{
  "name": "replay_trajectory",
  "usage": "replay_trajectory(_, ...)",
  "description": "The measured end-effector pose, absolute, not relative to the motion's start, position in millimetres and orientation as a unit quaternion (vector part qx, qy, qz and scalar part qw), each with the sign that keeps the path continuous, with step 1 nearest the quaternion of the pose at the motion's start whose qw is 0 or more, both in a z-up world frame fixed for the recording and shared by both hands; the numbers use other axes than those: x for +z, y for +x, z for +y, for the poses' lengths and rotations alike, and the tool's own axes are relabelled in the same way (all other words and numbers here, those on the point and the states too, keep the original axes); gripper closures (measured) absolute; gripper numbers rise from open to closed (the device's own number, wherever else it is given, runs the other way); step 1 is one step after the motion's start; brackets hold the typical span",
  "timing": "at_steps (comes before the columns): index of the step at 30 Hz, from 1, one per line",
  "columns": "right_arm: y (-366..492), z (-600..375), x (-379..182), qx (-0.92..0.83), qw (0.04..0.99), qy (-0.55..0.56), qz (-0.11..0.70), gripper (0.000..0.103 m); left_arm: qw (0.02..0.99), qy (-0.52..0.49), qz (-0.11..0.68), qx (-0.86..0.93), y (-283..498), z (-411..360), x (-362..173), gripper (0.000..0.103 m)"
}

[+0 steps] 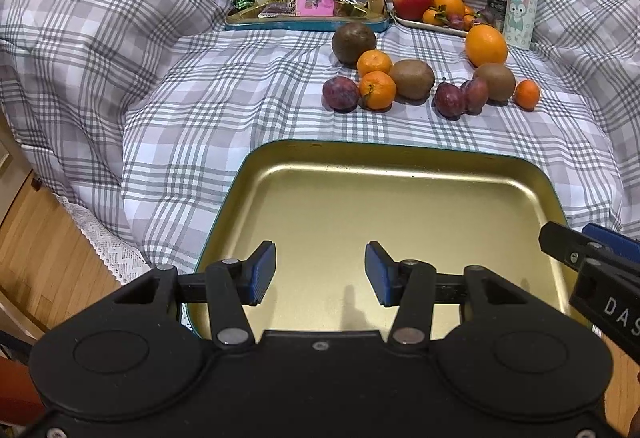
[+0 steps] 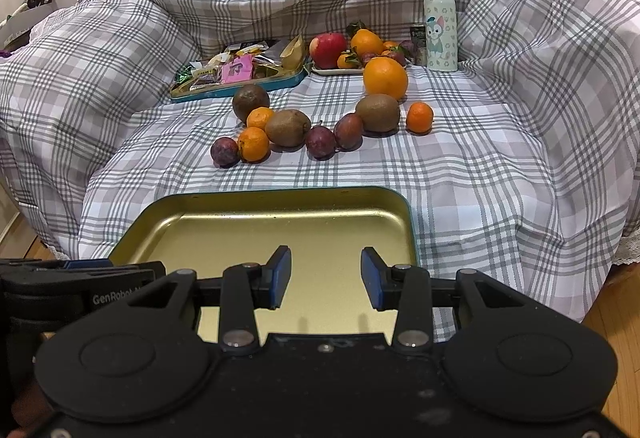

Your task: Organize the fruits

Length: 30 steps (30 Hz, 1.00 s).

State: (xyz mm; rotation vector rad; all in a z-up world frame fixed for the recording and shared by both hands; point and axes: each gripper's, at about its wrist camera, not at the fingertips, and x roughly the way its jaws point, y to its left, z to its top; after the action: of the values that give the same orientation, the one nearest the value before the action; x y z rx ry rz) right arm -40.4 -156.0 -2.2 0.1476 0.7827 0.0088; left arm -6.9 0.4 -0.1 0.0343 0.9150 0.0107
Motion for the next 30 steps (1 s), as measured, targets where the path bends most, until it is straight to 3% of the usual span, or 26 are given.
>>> replay_trajectory(30, -39.8, -157.6, -1.6, 0.004, 0.921, 0.075, 0.381, 0.062, 0.891, 0.031, 0.452, -0.002, -6.8, -1.1, -3.0, 0.051)
